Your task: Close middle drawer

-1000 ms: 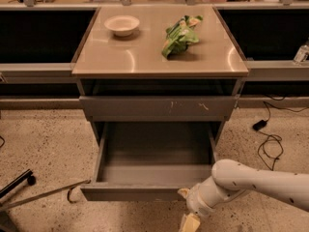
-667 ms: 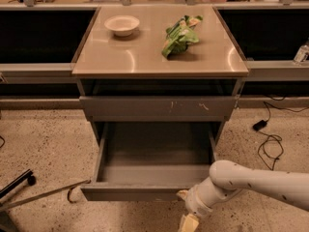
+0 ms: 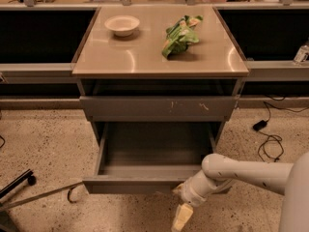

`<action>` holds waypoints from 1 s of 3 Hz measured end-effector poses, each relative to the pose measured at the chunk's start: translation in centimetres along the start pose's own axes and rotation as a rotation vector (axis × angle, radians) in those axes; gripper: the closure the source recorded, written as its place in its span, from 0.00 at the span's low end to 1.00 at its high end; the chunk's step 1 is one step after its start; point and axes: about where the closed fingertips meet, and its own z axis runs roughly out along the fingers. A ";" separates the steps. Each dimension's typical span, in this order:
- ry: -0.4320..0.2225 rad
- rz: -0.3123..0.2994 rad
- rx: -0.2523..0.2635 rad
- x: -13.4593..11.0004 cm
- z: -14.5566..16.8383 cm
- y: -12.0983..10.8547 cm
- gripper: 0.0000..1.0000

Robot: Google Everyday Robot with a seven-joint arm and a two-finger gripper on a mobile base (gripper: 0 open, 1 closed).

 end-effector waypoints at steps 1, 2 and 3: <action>-0.034 0.006 0.026 -0.9 1.0 -3.5 0.00; -0.033 0.006 0.026 -1.0 1.0 -3.5 0.00; -0.016 -0.002 0.037 -1.4 0.9 -4.2 0.00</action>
Offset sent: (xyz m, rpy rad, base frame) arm 0.0517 0.0117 -0.0171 0.0243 -0.0411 -0.0534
